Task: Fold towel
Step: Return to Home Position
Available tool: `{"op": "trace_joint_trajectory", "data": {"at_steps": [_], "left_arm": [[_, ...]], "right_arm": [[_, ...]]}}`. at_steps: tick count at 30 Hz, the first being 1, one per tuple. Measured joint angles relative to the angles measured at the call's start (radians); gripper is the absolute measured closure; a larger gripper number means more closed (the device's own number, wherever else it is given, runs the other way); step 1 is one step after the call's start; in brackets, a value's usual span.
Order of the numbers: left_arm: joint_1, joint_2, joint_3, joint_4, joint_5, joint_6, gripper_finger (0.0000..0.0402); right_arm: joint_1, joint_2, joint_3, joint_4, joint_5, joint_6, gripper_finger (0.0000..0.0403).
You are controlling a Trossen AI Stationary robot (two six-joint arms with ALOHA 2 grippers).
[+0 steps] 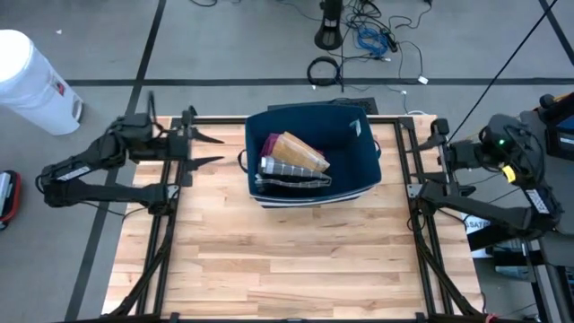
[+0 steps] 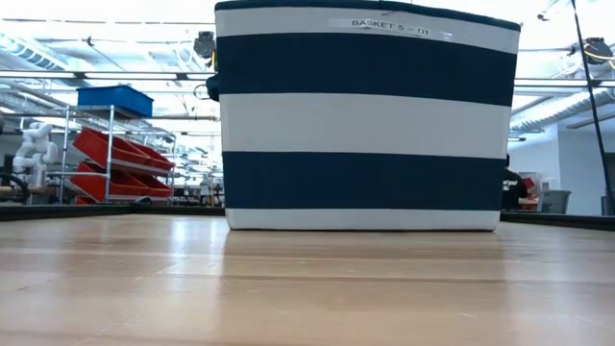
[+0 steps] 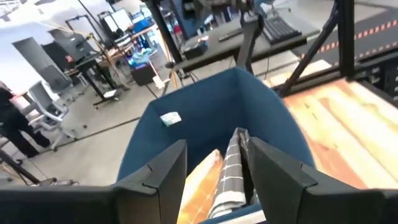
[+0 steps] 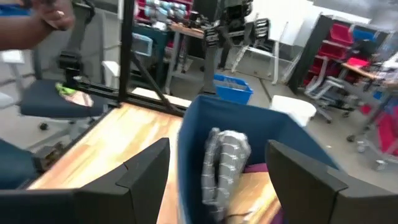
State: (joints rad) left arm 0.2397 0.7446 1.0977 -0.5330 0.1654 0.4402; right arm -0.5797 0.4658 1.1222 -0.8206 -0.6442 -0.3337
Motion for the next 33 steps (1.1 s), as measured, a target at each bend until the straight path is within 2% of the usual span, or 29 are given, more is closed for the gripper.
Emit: {"op": "trace_joint_trajectory", "data": {"at_steps": [4, 10, 18, 24, 28, 33], "left_arm": [[0.0, -0.052, -0.037, 0.002, -0.009, -0.032, 0.0225], [0.0, -0.185, -0.23, 0.085, -0.052, -0.097, 0.0225], [-0.001, -0.341, -0.425, 0.221, -0.014, -0.184, 0.0225], [-0.001, -0.424, -0.554, 0.275, 0.086, -0.259, 0.0225], [-0.004, -0.466, -0.644, 0.315, 0.102, -0.312, 0.0225], [-0.011, -0.496, -0.712, 0.44, 0.115, -0.352, 0.0225]], "right_arm": [[0.0, -0.098, -0.134, 0.057, -0.02, 0.056, 0.0154], [0.0, -0.229, -0.314, 0.166, -0.043, 0.131, 0.0154], [0.0, -0.373, -0.481, 0.247, -0.091, 0.214, 0.0154], [-0.001, -0.464, -0.529, 0.307, -0.152, 0.264, 0.0154], [-0.001, -0.459, -0.538, 0.32, -0.149, 0.294, 0.0154], [-0.001, -0.451, -0.607, 0.509, -0.15, 0.42, 0.0154]]}}
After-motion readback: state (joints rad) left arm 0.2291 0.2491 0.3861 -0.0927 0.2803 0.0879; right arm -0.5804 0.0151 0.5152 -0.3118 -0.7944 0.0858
